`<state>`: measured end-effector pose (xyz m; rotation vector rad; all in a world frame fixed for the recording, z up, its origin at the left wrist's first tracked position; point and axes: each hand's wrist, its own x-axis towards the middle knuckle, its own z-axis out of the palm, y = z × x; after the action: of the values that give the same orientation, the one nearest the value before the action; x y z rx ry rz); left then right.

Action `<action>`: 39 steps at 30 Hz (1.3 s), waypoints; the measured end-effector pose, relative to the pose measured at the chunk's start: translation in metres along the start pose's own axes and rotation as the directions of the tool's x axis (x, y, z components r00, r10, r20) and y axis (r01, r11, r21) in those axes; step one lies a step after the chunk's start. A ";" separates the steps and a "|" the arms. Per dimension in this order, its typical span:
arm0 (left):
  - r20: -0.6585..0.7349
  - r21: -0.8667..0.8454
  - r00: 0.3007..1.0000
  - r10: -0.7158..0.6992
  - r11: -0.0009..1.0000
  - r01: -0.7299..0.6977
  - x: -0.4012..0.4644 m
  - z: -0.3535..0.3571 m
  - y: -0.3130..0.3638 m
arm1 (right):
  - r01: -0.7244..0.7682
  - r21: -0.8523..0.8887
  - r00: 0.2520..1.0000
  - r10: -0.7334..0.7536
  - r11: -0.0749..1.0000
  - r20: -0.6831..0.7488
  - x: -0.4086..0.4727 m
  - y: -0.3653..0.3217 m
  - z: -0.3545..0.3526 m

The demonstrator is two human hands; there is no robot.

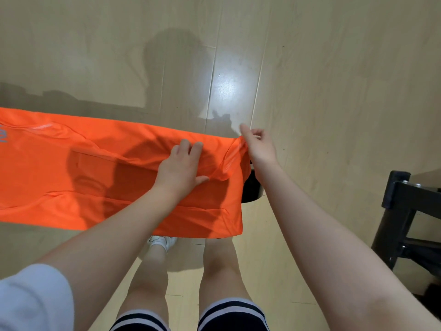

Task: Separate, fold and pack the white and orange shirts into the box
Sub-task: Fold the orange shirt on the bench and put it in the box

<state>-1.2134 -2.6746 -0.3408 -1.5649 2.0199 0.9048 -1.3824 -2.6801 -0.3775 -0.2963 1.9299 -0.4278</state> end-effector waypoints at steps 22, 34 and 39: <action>-0.069 -0.343 0.995 -0.076 0.938 0.048 0.037 -0.001 0.067 | 0.241 -0.262 0.794 -0.034 0.934 0.607 0.044 -0.020 -0.053; -0.201 -0.455 0.975 0.093 0.873 -0.177 0.026 0.003 0.062 | 0.591 -0.550 0.778 -0.598 0.590 0.194 0.017 0.004 -0.049; -0.100 -0.406 0.972 0.215 0.883 -0.237 0.020 0.011 0.057 | 0.190 -0.165 0.973 -0.208 0.968 -0.102 -0.016 0.027 -0.024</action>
<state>-1.2745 -2.6714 -0.3489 -1.5907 2.1815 1.4822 -1.3988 -2.6452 -0.3670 -0.5815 2.0626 -0.4368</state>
